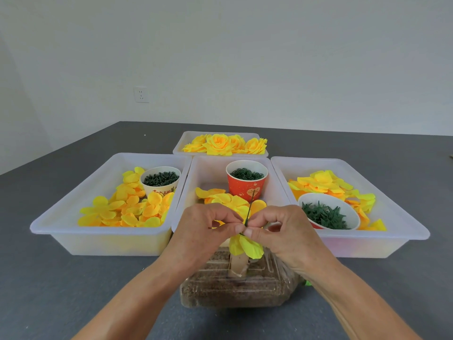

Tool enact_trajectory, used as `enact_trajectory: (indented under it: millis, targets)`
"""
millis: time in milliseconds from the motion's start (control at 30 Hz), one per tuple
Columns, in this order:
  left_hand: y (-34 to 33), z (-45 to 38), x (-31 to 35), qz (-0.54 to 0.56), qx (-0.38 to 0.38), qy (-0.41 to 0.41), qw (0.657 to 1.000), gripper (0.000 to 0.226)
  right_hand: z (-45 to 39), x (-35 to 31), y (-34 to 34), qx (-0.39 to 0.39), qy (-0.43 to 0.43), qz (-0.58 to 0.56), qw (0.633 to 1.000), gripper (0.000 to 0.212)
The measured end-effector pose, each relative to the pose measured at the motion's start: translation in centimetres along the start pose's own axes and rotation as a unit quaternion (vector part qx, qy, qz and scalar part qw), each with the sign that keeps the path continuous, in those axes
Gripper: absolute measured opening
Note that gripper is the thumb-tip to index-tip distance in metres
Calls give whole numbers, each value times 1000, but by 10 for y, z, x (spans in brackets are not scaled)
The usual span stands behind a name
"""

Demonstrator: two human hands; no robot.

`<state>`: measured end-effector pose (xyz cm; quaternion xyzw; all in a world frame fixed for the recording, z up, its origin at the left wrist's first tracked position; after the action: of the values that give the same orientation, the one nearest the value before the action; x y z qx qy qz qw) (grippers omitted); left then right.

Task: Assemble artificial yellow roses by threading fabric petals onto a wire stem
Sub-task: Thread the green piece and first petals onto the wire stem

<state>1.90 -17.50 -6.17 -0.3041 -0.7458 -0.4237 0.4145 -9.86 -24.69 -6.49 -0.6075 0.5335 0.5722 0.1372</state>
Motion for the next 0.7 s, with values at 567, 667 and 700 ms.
enact_trajectory:
  millis: [567, 667, 700]
  targets:
    - [-8, -6, -4, 54, -39, 27, 997, 13, -16, 11, 29, 40, -26, -80, 996, 18]
    - [-9, -7, -5, 53, -54, 34, 997, 10, -24, 15, 32, 36, -30, -91, 995, 13]
    - [-10, -7, -5, 52, -57, 35, 996, 9, -27, 16, 33, 32, -31, -89, 995, 10]
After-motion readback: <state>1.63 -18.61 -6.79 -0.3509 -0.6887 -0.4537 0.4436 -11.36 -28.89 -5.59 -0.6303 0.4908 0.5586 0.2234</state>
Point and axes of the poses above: each hand's wrist, its own z-axis away from the middle knuckle, its own y-axis out of the back of the hand, x = y × z, the point moved 10 cm from there along -z, towards the middle knuckle, and after that the axes turned 2 degrees about x, right-handed, at the moved point
